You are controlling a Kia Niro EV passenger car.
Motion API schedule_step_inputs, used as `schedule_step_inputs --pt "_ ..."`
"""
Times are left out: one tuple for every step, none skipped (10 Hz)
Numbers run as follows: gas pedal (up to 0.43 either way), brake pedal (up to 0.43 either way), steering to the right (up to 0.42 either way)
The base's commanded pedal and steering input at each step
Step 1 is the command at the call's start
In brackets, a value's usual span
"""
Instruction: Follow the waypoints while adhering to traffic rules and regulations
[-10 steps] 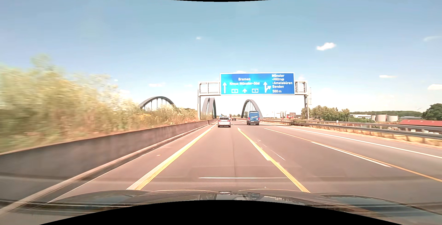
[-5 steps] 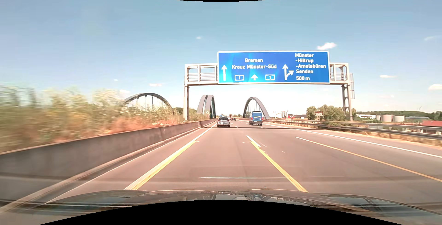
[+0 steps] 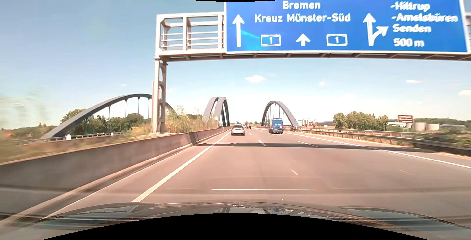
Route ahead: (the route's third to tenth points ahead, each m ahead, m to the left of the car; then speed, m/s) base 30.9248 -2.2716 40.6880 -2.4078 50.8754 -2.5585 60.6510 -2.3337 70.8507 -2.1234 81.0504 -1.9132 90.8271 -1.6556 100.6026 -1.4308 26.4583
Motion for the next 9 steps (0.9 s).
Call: schedule_step_inputs --pt "0.429 0.000 -0.004" --pt "0.461 0.000 -0.002" --pt "0.512 0.000 -0.002" --pt "0.539 0.000 -0.002" --pt "0.559 0.000 -0.003" --pt "0.559 0.000 -0.004" --pt "0.559 0.000 -0.004" --pt "0.571 0.000 -0.004" --pt "0.598 0.000 -0.004"
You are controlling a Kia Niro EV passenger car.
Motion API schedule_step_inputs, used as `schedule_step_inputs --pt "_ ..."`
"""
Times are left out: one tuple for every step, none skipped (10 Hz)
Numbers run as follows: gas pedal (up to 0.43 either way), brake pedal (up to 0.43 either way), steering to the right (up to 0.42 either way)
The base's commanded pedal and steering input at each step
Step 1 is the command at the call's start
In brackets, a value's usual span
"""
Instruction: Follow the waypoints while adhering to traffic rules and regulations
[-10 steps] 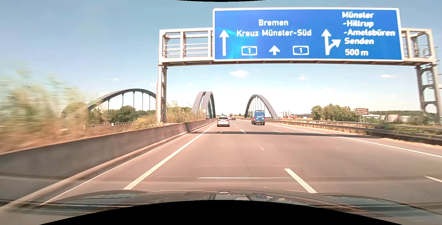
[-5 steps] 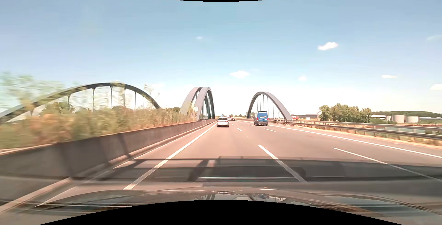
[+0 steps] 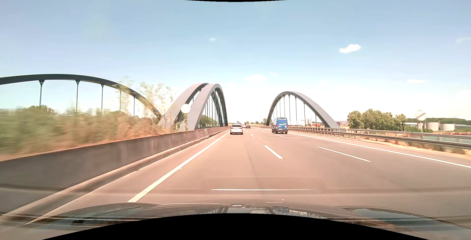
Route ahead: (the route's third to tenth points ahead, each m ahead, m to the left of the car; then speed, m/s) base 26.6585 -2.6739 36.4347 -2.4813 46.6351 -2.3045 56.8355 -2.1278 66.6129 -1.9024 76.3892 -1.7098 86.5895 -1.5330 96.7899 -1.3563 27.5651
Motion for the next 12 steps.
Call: schedule_step_inputs --pt "0.630 0.000 -0.004" --pt "0.630 0.000 -0.004" --pt "0.630 0.000 -0.004" --pt "0.630 0.000 -0.004" --pt "0.630 0.000 -0.004" --pt "0.630 0.000 -0.004" --pt "0.622 0.000 -0.004" --pt "0.622 0.000 -0.004" --pt "0.591 0.000 -0.003" --pt "0.591 0.000 -0.005" --pt "0.591 0.000 -0.005" --pt "0.579 0.000 -0.005"
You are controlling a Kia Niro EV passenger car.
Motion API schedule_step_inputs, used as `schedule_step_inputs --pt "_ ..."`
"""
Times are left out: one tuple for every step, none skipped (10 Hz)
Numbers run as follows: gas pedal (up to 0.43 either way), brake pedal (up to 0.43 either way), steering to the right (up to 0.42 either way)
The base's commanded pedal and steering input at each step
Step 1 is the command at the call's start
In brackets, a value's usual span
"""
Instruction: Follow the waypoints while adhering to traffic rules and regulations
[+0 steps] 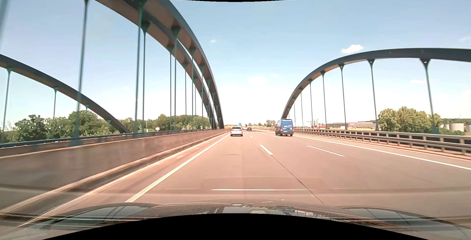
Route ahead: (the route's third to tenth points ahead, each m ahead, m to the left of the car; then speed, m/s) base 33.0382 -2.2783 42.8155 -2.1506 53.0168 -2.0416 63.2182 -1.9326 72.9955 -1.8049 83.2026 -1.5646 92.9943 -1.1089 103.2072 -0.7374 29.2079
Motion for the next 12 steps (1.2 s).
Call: schedule_step_inputs --pt "0.571 0.000 -0.005" --pt "0.559 0.000 -0.005" --pt "0.559 0.000 -0.005" --pt "0.551 0.000 -0.005" --pt "0.551 0.000 -0.005" --pt "0.539 0.000 -0.006" --pt "0.531 0.000 -0.005" --pt "0.520 0.000 -0.004" --pt "0.520 0.000 -0.004" --pt "0.520 0.000 -0.002" --pt "0.512 0.000 -0.002" --pt "0.512 0.000 -0.002"
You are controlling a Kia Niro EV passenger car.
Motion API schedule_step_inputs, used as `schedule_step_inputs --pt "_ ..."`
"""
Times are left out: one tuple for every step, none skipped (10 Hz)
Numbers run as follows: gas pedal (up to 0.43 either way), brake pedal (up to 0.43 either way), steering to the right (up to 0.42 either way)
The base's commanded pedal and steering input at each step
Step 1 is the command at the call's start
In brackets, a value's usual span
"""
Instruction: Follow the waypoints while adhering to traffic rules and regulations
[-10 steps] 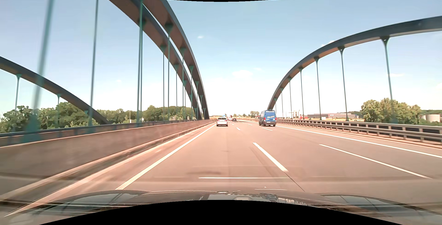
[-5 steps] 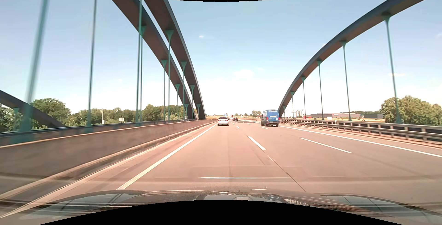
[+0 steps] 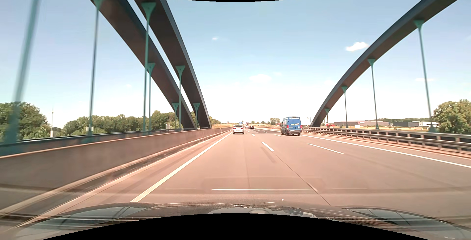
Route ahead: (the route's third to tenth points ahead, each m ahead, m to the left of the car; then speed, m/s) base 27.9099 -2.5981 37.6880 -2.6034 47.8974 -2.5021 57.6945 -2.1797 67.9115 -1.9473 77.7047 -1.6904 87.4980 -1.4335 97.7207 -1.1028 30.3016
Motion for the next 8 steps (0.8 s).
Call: schedule_step_inputs --pt "0.512 0.000 -0.002" --pt "0.512 0.000 -0.002" --pt "0.500 0.000 -0.002" --pt "0.500 0.000 -0.002" --pt "0.500 0.000 -0.002" --pt "0.488 0.000 -0.002" --pt "0.488 0.000 -0.002" --pt "0.480 0.000 -0.002"
